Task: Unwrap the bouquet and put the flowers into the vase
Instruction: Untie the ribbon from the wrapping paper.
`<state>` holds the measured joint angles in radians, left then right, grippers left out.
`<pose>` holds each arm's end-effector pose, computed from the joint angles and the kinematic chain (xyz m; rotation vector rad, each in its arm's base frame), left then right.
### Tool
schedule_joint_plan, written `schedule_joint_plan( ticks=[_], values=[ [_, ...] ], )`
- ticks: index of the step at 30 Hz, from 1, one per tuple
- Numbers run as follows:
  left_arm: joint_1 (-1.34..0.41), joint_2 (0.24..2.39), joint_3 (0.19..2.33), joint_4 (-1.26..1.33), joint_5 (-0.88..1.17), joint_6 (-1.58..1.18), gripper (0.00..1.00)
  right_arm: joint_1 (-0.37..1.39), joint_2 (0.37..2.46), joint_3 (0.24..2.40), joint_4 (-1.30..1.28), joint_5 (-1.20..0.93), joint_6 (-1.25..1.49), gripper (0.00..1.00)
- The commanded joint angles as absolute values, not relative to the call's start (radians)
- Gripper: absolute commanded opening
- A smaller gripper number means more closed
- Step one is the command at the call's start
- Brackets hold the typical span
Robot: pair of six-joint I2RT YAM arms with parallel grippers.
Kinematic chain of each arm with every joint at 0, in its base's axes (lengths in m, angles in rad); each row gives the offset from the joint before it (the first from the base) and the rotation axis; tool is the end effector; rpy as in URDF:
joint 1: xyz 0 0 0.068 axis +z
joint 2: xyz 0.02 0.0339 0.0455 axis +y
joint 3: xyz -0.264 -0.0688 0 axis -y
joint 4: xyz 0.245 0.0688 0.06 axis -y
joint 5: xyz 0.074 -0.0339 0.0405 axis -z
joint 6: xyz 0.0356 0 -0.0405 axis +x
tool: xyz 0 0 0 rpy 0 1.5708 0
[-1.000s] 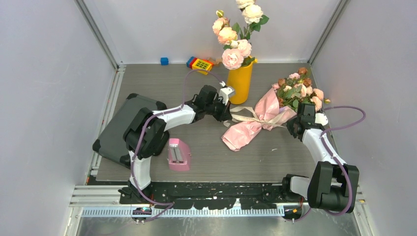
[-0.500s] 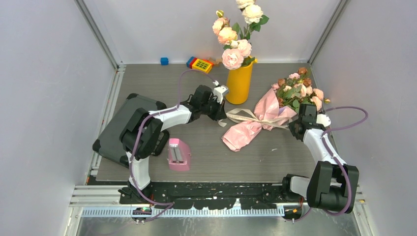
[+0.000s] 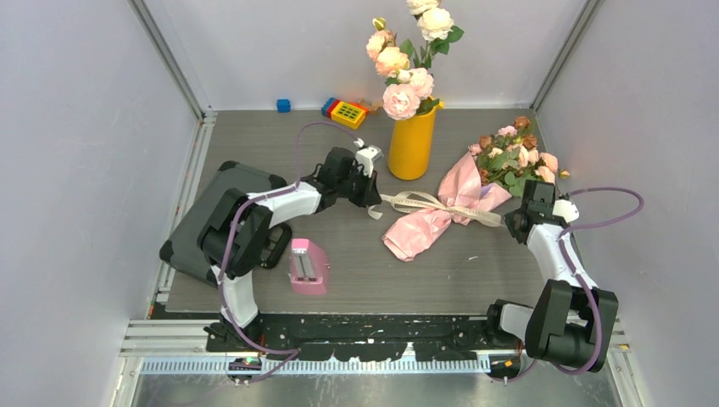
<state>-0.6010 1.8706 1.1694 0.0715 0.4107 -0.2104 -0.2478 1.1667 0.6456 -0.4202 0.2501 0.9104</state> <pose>0.3302 -0.2436 0.1907 0.6781 2.1855 -0.8923 0.2135 -0.0631 0.1986 1.4356 2.0110 -0.0320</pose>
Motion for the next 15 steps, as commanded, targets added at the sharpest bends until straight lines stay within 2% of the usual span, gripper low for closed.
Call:
schedule_joint_plan(
  ticks=[1, 15],
  values=[
    [-0.572, 1.799, 1.15, 0.114, 0.385, -0.232, 0.0, -0.277, 1.139, 0.661, -0.426, 0.296, 0.886, 0.0],
    [-0.503, 1.749, 1.107, 0.122, 0.384, -0.268, 0.0, -0.348, 1.116, 0.661, -0.443, 0.288, 0.851, 0.0]
  ],
)
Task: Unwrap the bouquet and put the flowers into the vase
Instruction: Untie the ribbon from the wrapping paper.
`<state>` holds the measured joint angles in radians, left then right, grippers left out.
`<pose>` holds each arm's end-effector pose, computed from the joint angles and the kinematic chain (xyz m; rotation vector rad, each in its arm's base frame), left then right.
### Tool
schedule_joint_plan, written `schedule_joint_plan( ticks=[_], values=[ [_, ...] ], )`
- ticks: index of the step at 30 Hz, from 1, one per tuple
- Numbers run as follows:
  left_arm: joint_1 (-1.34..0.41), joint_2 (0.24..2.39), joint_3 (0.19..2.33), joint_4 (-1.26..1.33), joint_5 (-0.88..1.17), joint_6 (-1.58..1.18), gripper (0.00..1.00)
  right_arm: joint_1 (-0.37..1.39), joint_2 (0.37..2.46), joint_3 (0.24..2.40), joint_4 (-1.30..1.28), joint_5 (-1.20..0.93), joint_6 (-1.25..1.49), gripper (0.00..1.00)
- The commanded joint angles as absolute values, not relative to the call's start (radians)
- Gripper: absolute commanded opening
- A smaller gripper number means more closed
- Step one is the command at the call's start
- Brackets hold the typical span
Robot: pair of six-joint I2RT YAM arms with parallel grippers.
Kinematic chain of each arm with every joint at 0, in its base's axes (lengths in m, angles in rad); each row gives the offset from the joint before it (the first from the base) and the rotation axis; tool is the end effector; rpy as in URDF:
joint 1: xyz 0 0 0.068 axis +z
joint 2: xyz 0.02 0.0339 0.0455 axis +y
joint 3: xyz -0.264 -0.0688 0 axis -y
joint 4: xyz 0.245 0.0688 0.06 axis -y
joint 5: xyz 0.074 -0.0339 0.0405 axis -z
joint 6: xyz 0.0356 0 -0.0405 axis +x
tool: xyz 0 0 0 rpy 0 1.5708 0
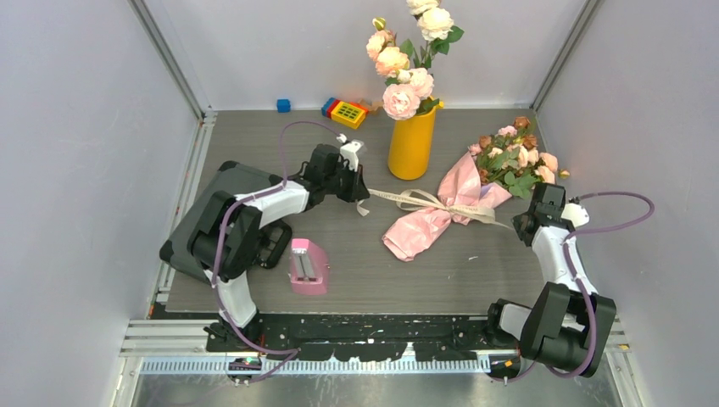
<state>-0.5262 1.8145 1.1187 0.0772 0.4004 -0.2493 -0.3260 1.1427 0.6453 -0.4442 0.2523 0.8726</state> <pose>0.3365 -0.2115 0.1968 0.5455 2.2031 -0.8642 0.2038 -0.0783 0.2018 1.4774 1.9820 -0.0847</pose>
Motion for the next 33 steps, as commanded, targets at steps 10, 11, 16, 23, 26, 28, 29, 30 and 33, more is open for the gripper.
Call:
schedule_joint_plan(
  ticks=[10, 11, 16, 23, 26, 28, 29, 30, 33],
  values=[
    [-0.456, 1.699, 1.063, 0.13, 0.369, -0.311, 0.0, -0.405, 1.102, 0.663, -0.454, 0.276, 0.824, 0.0],
    [-0.449, 1.695, 1.061, 0.13, 0.37, -0.315, 0.0, -0.411, 1.102, 0.663, -0.458, 0.274, 0.824, 0.0],
    [-0.423, 1.671, 1.043, 0.132, 0.37, -0.329, 0.0, -0.434, 1.099, 0.664, -0.461, 0.268, 0.81, 0.0],
    [-0.396, 1.635, 1.017, 0.135, 0.368, -0.347, 0.0, -0.483, 1.096, 0.665, -0.461, 0.254, 0.793, 0.0],
    [-0.385, 1.62, 1.004, 0.134, 0.364, -0.352, 0.0, -0.506, 1.095, 0.667, -0.465, 0.248, 0.791, 0.0],
    [-0.376, 1.613, 0.996, 0.132, 0.364, -0.354, 0.0, -0.517, 1.095, 0.665, -0.464, 0.247, 0.789, 0.0],
    [-0.371, 1.61, 0.995, 0.129, 0.364, -0.355, 0.0, -0.521, 1.095, 0.666, -0.465, 0.245, 0.789, 0.0],
    [-0.367, 1.606, 0.992, 0.126, 0.364, -0.358, 0.0, -0.529, 1.096, 0.665, -0.465, 0.245, 0.787, 0.0],
    [-0.351, 1.595, 0.976, 0.129, 0.365, -0.371, 0.0, -0.546, 1.099, 0.665, -0.464, 0.239, 0.779, 0.0]
  ],
)
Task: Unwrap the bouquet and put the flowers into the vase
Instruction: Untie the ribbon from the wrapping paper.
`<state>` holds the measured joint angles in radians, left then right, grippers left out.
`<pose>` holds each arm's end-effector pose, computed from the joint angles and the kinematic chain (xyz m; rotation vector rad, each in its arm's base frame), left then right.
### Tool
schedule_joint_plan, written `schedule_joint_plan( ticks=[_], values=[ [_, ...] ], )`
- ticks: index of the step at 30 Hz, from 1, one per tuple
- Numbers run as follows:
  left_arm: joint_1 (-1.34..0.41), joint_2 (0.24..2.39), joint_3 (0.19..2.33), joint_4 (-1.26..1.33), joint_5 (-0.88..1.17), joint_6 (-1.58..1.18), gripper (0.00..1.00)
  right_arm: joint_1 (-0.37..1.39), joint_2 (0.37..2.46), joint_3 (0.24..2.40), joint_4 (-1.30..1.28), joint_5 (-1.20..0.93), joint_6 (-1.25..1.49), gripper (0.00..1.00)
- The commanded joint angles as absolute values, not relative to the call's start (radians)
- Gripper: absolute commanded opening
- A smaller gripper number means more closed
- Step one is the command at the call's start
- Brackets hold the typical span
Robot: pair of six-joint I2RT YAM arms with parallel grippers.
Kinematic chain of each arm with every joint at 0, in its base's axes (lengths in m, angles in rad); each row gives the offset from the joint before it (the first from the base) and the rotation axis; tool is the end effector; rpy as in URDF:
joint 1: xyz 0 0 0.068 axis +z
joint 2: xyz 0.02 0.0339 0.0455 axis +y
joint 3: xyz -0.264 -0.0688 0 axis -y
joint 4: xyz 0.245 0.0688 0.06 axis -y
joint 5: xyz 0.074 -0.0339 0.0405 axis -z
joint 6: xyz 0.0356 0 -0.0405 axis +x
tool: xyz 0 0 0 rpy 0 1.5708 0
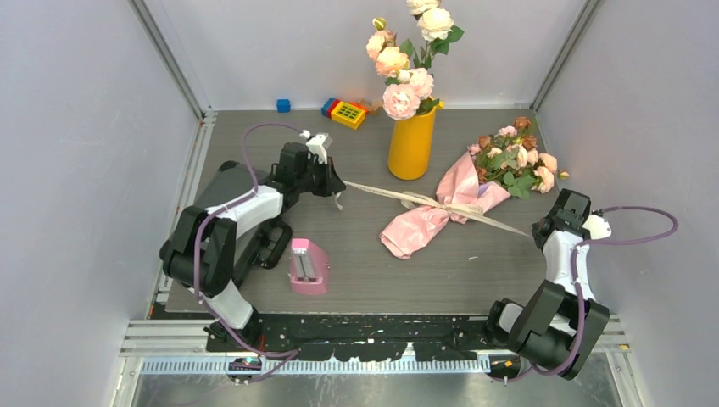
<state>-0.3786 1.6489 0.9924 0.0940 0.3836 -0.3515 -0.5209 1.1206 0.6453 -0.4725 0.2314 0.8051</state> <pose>0.3313 -0.1461 0.2176 0.2644 2.1880 -0.8291 0.1814 -0.1135 0.2042 1.6053 1.9043 -0.1728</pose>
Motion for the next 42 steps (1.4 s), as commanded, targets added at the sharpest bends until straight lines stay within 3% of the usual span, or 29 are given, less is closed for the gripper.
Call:
schedule_joint_plan(
  ticks=[1, 42],
  values=[
    [-0.347, 1.586, 0.971, 0.131, 0.366, -0.375, 0.0, -0.555, 1.1, 0.665, -0.466, 0.238, 0.778, 0.0],
    [-0.16, 1.381, 0.959, 0.006, 0.365, -0.41, 0.0, -0.805, 1.123, 0.673, -0.464, 0.153, 0.71, 0.0]
  ],
)
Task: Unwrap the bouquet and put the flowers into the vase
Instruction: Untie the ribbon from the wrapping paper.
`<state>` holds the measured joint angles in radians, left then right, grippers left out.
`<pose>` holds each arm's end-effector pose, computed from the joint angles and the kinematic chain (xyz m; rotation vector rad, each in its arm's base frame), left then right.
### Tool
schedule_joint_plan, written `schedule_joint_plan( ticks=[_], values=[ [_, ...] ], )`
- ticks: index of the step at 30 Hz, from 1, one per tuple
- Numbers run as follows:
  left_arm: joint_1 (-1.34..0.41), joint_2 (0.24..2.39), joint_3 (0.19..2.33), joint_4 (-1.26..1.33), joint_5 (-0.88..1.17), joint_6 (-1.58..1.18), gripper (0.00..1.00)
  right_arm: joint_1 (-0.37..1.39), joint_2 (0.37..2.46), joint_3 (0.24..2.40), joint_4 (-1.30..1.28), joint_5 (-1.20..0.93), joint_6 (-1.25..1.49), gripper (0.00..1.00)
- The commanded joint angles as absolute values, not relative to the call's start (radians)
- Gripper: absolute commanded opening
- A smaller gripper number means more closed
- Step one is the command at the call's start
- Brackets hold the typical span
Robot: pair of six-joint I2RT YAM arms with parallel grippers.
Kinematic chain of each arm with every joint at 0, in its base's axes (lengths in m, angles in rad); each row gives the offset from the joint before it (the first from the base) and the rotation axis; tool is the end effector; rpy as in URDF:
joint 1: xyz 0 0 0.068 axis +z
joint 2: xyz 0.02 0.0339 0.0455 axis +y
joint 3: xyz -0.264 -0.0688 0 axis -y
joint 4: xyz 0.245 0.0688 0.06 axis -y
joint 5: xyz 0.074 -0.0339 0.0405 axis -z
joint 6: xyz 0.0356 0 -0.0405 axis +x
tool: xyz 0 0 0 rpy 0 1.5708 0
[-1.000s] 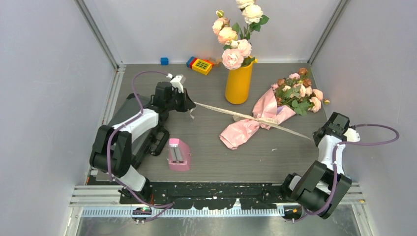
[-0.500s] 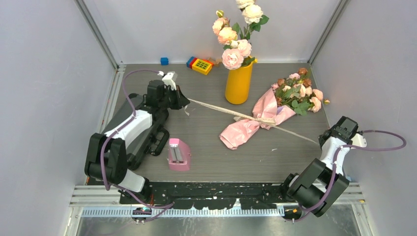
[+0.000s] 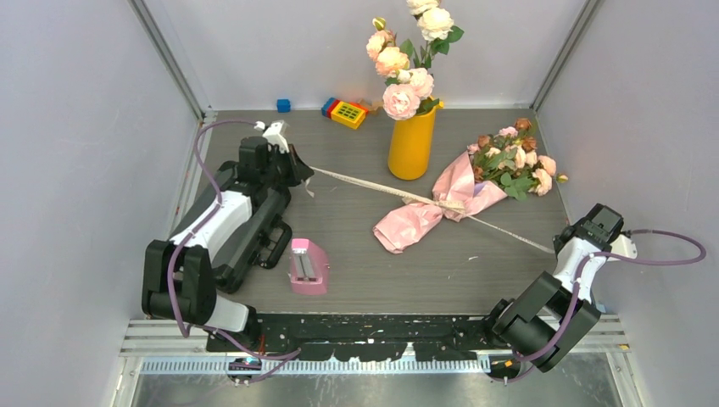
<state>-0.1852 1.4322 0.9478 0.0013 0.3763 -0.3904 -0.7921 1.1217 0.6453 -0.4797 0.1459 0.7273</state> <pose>0.3152 -0.0724 0.2642 0.0253 2.0997 -0.7389 0.1463 -0.1557 0.2031 1.7809 1.7898 -0.2103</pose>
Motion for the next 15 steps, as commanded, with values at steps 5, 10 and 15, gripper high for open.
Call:
schedule_joint_plan(
  ticks=[5, 10, 15],
  values=[
    [-0.133, 1.364, 0.97, 0.003, 0.371, -0.43, 0.0, -0.816, 1.12, 0.675, -0.464, 0.159, 0.712, 0.0],
    [-0.109, 1.35, 0.975, 0.003, 0.382, -0.448, 0.0, -0.823, 1.118, 0.673, -0.465, 0.163, 0.713, 0.0],
    [-0.089, 1.334, 0.976, -0.02, 0.389, -0.46, 0.0, -0.832, 1.12, 0.673, -0.466, 0.172, 0.716, 0.0]
  ],
)
